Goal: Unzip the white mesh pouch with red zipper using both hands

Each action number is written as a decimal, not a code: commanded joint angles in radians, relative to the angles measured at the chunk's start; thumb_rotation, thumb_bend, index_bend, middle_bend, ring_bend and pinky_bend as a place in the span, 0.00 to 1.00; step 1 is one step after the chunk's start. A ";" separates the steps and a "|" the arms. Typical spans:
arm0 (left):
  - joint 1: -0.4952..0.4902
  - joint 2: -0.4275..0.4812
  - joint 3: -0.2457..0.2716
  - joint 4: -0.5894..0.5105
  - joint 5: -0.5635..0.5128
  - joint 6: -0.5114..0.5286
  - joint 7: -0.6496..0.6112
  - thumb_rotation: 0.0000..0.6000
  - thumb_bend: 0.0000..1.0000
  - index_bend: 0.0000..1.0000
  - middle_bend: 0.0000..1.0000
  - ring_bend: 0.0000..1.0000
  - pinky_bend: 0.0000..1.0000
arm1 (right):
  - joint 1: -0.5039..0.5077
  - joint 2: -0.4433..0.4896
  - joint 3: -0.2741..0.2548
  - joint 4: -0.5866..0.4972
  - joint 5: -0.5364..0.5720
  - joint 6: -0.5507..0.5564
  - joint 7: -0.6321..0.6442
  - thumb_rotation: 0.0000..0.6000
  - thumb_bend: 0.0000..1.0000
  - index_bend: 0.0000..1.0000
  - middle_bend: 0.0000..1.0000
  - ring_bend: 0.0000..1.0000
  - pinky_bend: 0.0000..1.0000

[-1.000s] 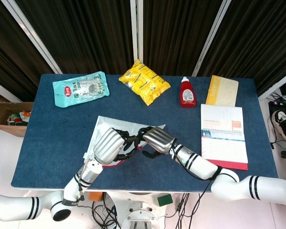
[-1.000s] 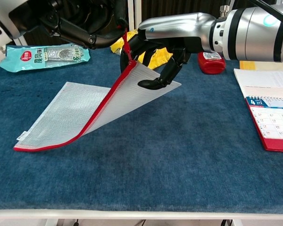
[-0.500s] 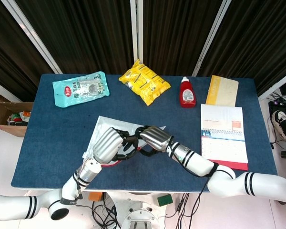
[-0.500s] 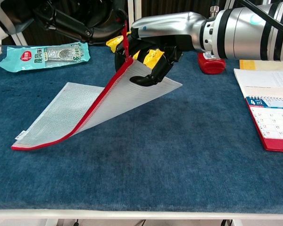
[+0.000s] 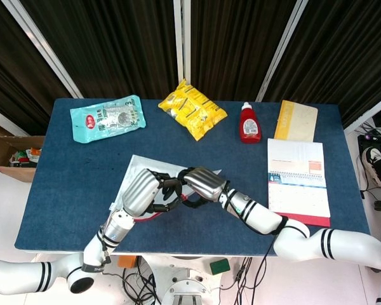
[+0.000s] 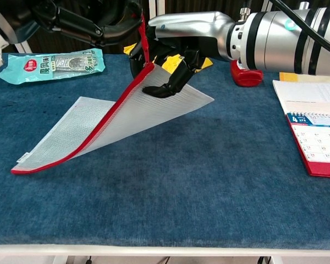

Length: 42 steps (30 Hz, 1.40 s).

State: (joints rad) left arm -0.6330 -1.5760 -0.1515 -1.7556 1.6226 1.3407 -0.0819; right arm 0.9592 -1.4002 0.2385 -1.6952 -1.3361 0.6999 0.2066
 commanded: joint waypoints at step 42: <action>0.125 -0.138 0.047 0.198 -0.034 0.076 -0.049 1.00 0.46 0.59 0.77 0.71 0.85 | -0.067 -0.002 0.076 -0.079 0.158 0.182 -0.019 1.00 0.53 0.82 0.57 0.33 0.33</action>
State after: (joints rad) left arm -0.5097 -1.7135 -0.1058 -1.5590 1.5879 1.4169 -0.1317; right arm 0.8931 -1.4034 0.3137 -1.7731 -1.1772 0.8807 0.1858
